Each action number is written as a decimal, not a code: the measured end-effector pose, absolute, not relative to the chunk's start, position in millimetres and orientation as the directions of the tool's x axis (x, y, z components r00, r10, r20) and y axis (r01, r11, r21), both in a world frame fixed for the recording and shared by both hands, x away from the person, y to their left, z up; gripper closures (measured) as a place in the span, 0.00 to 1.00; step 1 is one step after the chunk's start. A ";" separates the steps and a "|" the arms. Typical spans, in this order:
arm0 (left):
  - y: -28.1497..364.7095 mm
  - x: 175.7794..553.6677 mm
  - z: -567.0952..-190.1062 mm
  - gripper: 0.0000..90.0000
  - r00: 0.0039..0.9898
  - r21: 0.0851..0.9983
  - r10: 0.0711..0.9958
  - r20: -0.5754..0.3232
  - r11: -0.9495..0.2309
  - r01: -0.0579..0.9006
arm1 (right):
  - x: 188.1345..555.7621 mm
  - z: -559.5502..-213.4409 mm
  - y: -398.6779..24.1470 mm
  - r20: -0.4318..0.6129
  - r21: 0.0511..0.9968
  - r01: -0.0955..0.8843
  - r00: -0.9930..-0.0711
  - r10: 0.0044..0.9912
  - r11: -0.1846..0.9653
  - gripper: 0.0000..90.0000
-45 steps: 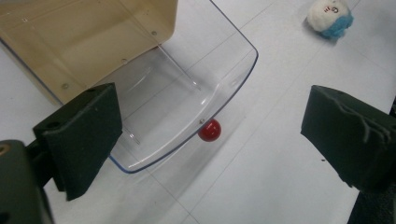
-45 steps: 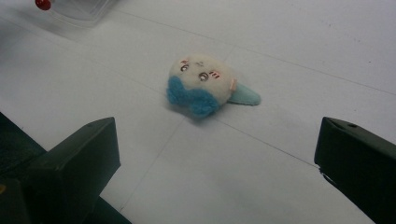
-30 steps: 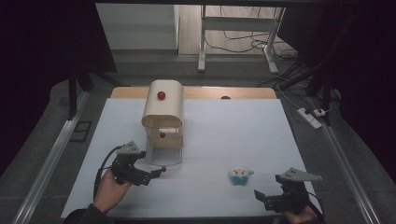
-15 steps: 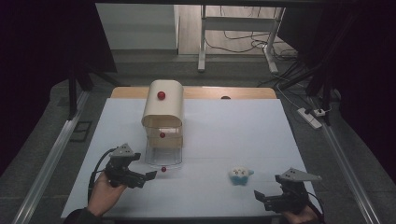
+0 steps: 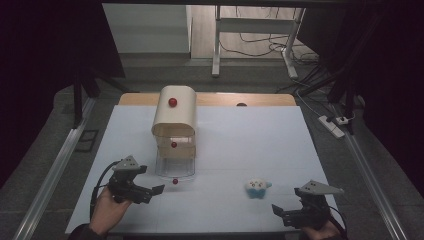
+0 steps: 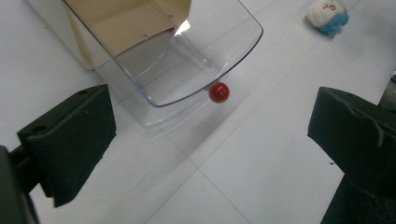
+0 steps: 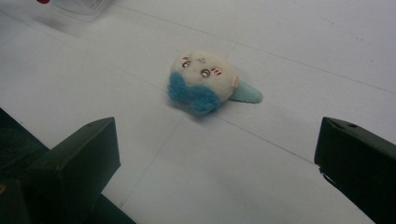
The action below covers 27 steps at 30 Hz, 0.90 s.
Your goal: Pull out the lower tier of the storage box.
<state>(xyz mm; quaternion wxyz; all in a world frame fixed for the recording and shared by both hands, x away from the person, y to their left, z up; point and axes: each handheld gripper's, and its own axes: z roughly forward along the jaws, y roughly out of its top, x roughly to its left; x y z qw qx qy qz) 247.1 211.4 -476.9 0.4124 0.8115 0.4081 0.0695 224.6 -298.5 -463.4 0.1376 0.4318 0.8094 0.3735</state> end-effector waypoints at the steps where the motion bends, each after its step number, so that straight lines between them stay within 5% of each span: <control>1: 212.3 246.6 -476.8 0.01 0.656 0.726 0.720 -0.224 -0.325 0.605 | 224.5 -463.4 -298.5 0.099 0.724 0.595 -0.590 0.802 0.349 0.00; 27: 239.1 226.4 -479.9 0.00 0.610 0.722 0.742 -0.277 -0.259 0.642 | 225.0 -464.0 -297.5 0.094 0.716 0.599 -0.592 0.801 0.358 0.00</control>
